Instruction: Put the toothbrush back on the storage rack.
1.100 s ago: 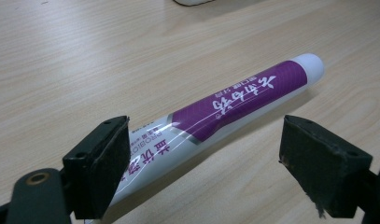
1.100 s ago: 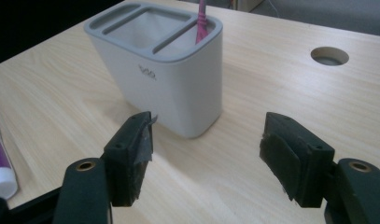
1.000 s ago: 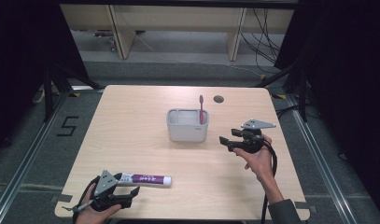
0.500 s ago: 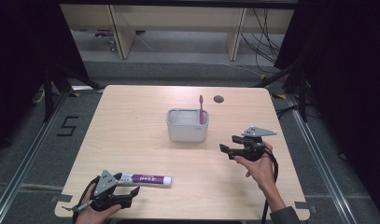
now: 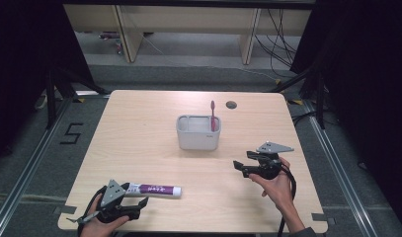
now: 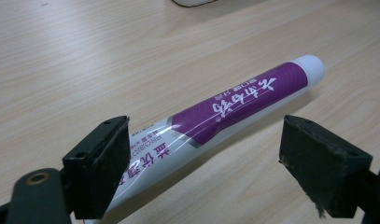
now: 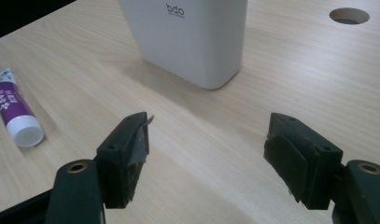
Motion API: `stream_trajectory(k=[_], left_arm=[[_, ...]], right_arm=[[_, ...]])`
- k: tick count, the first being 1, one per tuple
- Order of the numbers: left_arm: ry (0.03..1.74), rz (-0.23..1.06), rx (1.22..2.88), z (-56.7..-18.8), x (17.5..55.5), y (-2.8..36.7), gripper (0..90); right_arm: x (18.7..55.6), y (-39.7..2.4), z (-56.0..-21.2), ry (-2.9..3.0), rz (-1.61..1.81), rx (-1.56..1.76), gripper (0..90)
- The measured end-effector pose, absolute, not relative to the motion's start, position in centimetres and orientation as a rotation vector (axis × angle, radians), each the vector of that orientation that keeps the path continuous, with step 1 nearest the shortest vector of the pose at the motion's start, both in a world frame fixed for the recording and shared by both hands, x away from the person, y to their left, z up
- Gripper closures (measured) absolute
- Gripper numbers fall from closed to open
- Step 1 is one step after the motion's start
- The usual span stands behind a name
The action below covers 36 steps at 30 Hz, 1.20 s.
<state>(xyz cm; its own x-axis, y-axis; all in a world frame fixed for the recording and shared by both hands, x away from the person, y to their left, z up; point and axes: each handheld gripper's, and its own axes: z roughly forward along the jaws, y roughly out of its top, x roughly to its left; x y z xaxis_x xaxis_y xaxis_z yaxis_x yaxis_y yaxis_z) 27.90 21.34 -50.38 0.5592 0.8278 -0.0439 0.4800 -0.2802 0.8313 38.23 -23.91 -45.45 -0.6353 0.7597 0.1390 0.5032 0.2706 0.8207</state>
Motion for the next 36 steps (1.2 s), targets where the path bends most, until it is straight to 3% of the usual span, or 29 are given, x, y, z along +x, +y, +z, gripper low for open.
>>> stream_trajectory(k=[36], left_arm=[[1.06, 0.509, 1.924, -50.4, 27.9, 21.1, 16.1]], right_arm=[[32.3, -25.0, -48.3, 2.417, 1.225, 1.213, 28.8]])
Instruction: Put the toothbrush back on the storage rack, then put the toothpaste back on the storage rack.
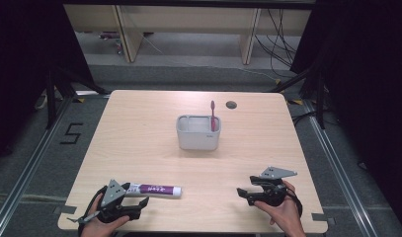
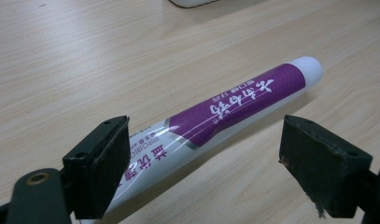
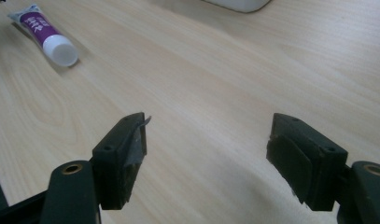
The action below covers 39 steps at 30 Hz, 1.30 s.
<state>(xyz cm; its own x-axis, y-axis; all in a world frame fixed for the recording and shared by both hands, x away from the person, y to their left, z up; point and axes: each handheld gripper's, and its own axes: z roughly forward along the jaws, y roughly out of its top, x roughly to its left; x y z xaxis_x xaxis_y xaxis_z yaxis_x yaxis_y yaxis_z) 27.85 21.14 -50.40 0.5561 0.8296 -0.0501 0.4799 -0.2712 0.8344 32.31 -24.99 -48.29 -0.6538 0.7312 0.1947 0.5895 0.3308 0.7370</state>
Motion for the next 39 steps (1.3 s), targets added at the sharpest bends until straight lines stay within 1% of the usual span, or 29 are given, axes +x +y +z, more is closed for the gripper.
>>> stream_trajectory(k=[2, 4, 6, 7, 19, 23, 25, 26, 28, 30, 31, 32, 34, 35, 37, 39], left_arm=[[1.053, 0.505, 1.922, -50.5, 27.9, 21.1, 16.1], [1.057, 0.51, 1.924, -50.4, 27.9, 21.2, 16.1], [1.055, 0.511, 1.927, -50.4, 28.0, 21.3, 16.1], [1.061, 0.506, 1.929, -50.5, 27.9, 21.2, 16.2], [1.045, 0.507, 1.931, -50.4, 27.6, 21.4, 17.7], [1.047, 0.491, 1.919, -50.3, 27.5, 21.4, 23.2], [1.047, 0.481, 1.925, -50.4, 27.5, 21.4, 24.2], [1.046, 0.465, 1.925, -50.4, 27.5, 21.3, 28.8], [1.042, 0.458, 1.942, -50.4, 27.4, 21.3, 33.4], [1.033, 0.451, 1.962, -50.3, 27.4, 21.4, 43.4], [1.017, 0.435, 1.962, -50.4, 27.1, 21.3, 49.1], [0.999, 0.448, 1.978, -50.3, 27.0, 21.4, 56.0], [0.992, 0.45, 1.983, -50.3, 26.9, 21.4, 68.8], [0.99, 0.467, 1.985, -50.5, 27.0, 21.5, 77.8], [1.0, 0.469, 2.001, -50.5, 27.1, 21.8, 86.2], [1.011, 0.487, 2.019, -50.6, 27.4, 22.0, 89.5]], right_arm=[[32.2, -25.2, -48.5, 2.42, 1.231, 1.183, 28.7], [31.6, -25.3, -48.5, 2.425, 1.22, 1.231, 28.7], [31.6, -25.6, -48.6, 2.412, 1.201, 1.176, 28.7], [31.2, -25.6, -48.7, 2.423, 1.22, 1.231, 28.7], [30.4, -26.1, -49.1, 2.438, 1.164, 1.214, 28.7], [30.3, -26.0, -49.1, 2.436, 1.166, 1.222, 28.6], [30.3, -26.0, -49.1, 2.437, 1.168, 1.225, 28.7], [30.3, -26.0, -49.2, 2.442, 1.185, 1.227, 28.6], [30.3, -26.1, -49.2, 2.465, 1.189, 1.235, 28.7], [30.3, -26.1, -49.1, 2.459, 1.177, 1.226, 28.7], [30.4, -26.3, -49.1, 2.451, 1.158, 1.196, 28.6], [30.4, -26.3, -49.1, 2.455, 1.161, 1.191, 28.6], [30.2, -26.0, -49.1, 2.458, 1.195, 1.251, 28.7], [30.1, -25.9, -49.1, 2.434, 1.175, 1.251, 28.7], [30.0, -25.9, -49.0, 2.445, 1.163, 1.27, 28.7], [30.2, -25.9, -49.1, 2.451, 1.174, 1.227, 28.7]])
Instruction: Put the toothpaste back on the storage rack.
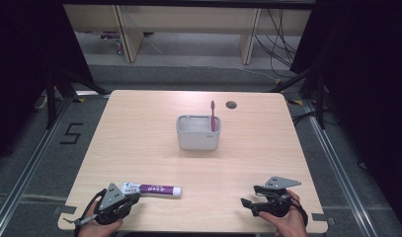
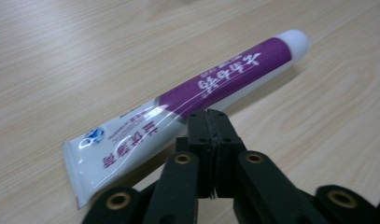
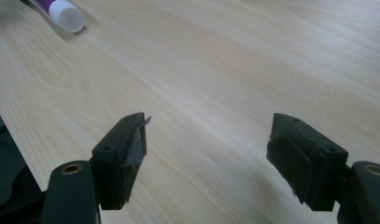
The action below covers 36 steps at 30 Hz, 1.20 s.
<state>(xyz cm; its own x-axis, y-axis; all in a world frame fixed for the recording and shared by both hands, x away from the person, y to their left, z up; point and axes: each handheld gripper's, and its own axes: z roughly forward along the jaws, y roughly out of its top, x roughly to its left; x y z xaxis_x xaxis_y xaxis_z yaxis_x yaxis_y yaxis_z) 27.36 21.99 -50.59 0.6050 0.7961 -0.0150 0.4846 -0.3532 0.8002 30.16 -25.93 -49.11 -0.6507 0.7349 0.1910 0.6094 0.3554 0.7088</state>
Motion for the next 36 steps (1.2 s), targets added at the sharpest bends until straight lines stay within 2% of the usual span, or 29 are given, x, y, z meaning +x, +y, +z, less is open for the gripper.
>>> stream_trajectory(k=[21, 36], left_arm=[[1.037, 0.507, 2.112, -51.1, 29.0, 22.2, 89.7], [1.034, 0.551, 2.123, -51.1, 32.5, 21.0, 89.6]], right_arm=[[30.3, -26.0, -49.2, 2.457, 1.167, 1.204, 28.9], [30.4, -26.1, -49.2, 2.492, 1.182, 1.211, 28.9]])
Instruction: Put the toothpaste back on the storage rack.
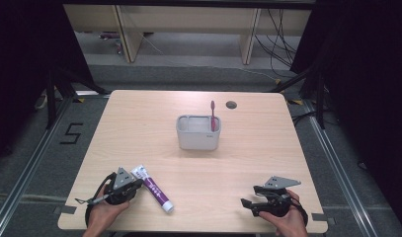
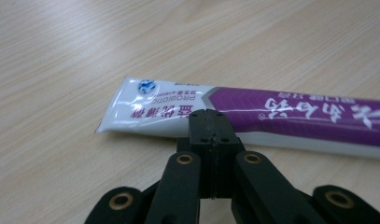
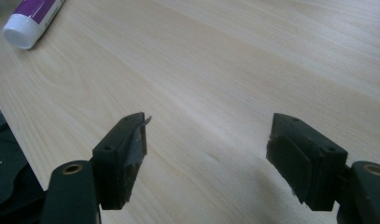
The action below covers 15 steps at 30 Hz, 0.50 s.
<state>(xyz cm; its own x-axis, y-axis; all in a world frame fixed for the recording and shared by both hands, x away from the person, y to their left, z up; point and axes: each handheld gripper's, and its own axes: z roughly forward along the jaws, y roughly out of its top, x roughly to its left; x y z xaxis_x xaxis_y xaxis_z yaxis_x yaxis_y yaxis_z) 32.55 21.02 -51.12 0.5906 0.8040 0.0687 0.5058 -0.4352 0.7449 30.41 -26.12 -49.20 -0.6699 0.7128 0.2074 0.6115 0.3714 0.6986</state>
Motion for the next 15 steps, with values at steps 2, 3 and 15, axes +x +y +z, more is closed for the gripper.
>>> stream_trajectory(k=[2, 3, 15], left_arm=[[1.027, 0.542, 2.128, -51.1, 33.1, 20.7, 89.6], [1.027, 0.542, 2.128, -51.1, 33.1, 20.7, 89.6], [0.999, 0.5, 2.128, -50.9, 35.3, 18.2, 89.6]], right_arm=[[30.4, -26.1, -49.2, 2.492, 1.184, 1.208, 28.9], [30.4, -26.1, -49.2, 2.492, 1.184, 1.208, 28.9], [30.3, -26.2, -49.1, 2.462, 1.168, 1.213, 29.1]])
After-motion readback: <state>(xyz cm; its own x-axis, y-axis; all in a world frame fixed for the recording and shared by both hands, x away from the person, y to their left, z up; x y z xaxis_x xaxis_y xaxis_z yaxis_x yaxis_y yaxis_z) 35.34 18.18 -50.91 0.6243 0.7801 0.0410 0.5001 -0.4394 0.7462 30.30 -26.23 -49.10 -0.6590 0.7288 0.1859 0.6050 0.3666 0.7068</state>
